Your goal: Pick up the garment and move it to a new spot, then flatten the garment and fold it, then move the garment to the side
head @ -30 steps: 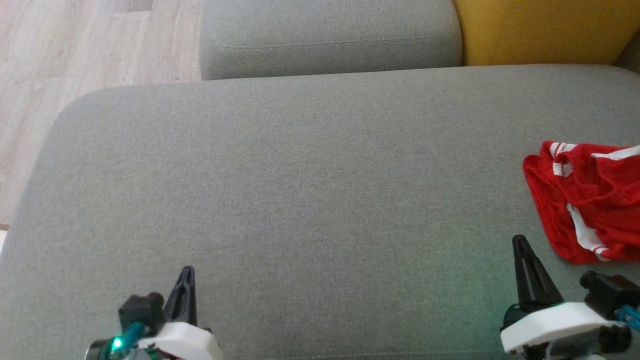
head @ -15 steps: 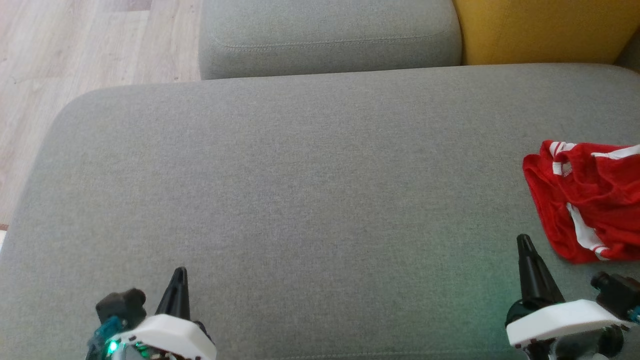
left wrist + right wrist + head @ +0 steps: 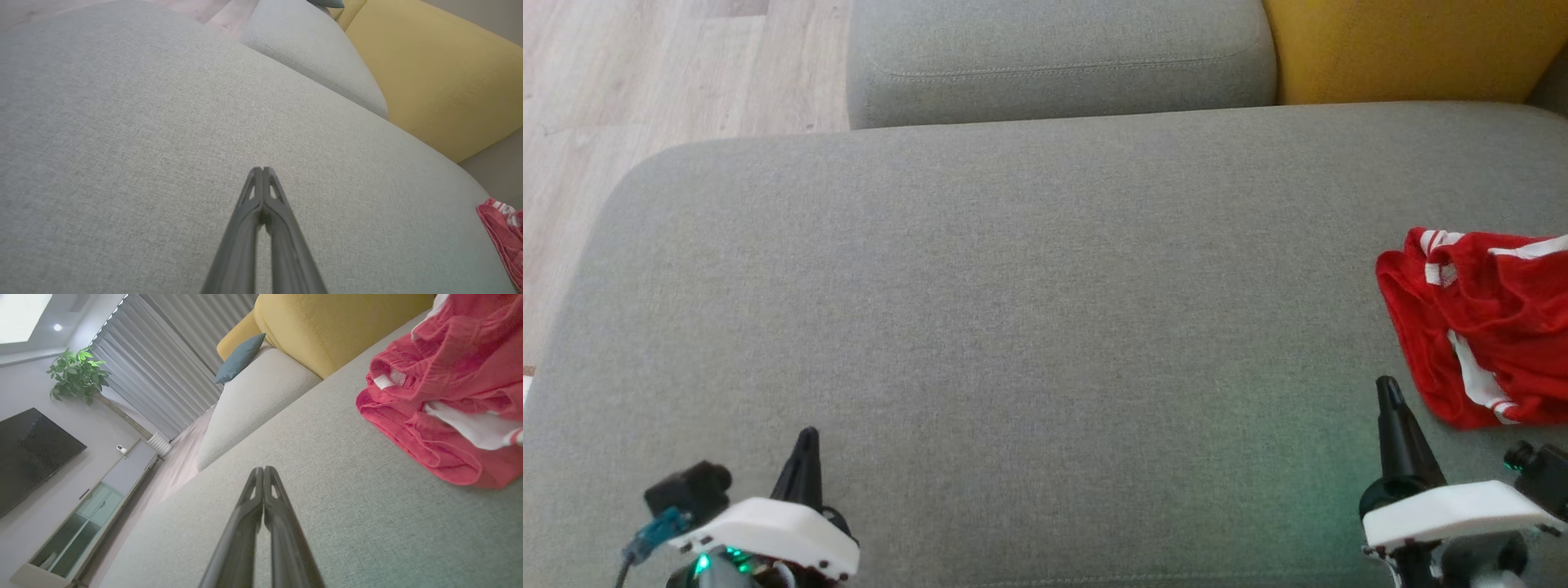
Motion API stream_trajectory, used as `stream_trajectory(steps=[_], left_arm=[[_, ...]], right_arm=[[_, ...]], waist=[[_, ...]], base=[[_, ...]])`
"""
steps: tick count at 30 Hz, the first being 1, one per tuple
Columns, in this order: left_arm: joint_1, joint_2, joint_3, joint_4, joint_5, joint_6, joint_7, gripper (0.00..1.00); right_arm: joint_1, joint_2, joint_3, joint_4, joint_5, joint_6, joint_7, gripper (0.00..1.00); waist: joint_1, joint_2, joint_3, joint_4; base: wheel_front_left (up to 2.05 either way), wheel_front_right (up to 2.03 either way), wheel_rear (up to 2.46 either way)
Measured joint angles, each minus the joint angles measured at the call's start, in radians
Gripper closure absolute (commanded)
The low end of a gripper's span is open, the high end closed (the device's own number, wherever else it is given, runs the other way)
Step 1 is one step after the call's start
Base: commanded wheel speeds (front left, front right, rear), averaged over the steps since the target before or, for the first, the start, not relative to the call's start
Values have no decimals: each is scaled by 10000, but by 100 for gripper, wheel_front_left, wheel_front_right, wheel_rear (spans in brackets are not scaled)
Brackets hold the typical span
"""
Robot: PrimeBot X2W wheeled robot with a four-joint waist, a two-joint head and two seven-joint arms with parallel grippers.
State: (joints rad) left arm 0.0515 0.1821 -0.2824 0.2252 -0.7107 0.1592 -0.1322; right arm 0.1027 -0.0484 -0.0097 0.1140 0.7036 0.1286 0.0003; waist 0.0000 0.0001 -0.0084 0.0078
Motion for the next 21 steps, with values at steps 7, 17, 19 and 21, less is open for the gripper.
stream_trajectory(steps=[7,17,19,21], left_arm=[[-15,-69,198,27,-796,-201,176,100],[-221,-253,616,69,-1931,-554,428,100],[-225,-257,715,73,-2155,-639,441,100],[-234,-267,748,81,-2380,-694,529,100]], right_arm=[[-187,-6,-44,119,807,0,19,100],[-372,-25,-121,297,1954,-2,130,100],[-372,-27,-144,345,2176,-2,178,100],[-373,-29,-186,401,2401,-2,180,100]], waist=[[0,0,10,-6],[0,0,25,-16],[0,0,27,-18],[0,0,30,-20]], base=[[0,0,0],[0,0,0],[0,0,0],[0,0,0]])
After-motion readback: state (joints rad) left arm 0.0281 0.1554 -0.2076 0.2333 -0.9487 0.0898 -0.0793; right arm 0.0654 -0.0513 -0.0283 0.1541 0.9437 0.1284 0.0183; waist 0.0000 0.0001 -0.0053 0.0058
